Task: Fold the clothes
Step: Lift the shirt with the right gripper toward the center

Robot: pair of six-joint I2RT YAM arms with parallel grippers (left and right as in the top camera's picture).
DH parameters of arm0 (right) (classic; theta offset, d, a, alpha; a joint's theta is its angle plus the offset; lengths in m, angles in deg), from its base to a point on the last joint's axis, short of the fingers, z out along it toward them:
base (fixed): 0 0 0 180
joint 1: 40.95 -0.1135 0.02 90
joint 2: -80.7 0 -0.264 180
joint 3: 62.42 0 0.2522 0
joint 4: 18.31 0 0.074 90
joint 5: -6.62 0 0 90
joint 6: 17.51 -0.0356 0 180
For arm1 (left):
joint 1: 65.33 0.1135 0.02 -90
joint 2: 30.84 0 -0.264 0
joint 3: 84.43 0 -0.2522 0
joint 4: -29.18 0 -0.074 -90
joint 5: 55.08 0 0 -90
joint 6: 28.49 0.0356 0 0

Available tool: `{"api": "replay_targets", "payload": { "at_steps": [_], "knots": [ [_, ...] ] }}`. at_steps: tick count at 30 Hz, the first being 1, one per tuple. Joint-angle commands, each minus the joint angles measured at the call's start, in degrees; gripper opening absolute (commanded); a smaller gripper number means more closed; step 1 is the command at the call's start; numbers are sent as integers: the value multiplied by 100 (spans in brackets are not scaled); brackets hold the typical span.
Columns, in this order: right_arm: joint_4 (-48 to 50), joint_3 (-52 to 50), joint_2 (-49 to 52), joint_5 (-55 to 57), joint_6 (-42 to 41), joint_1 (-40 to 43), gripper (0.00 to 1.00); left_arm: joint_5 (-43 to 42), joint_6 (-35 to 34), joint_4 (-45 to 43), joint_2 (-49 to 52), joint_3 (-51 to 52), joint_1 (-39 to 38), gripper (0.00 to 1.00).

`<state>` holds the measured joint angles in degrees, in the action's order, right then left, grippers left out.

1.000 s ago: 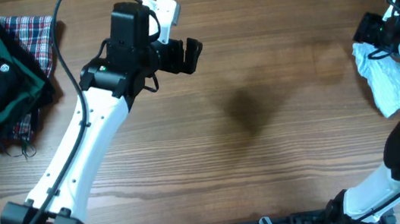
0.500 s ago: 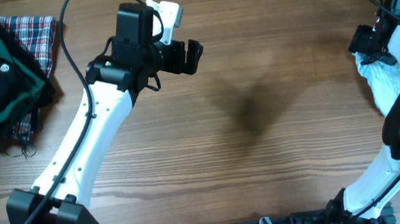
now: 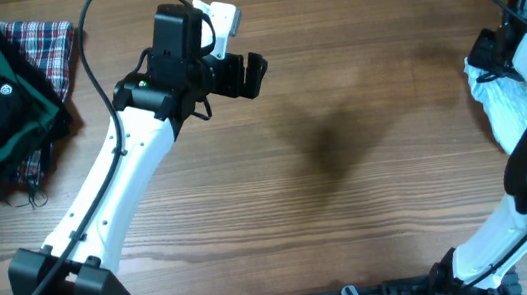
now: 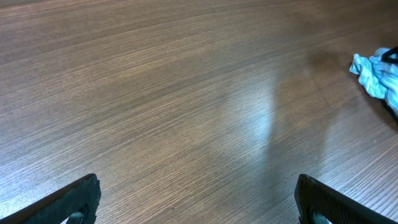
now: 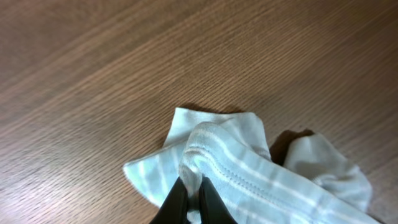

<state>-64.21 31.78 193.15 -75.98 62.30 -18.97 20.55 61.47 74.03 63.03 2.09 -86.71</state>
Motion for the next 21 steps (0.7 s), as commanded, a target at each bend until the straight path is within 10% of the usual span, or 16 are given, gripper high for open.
{"api": "replay_targets", "payload": {
  "at_steps": [1,9,21],
  "knots": [
    [-28,153,-680,-730,-127,37,4,87,111,-39,66,-118,-9,100],
    [-133,212,-1923,-3224,444,-343,4,466,4,-59,20,-118,286,100],
    [299,212,-3412,-4011,868,-2330,4,90,-560,28,-87,-118,1167,100]
  ]
}}
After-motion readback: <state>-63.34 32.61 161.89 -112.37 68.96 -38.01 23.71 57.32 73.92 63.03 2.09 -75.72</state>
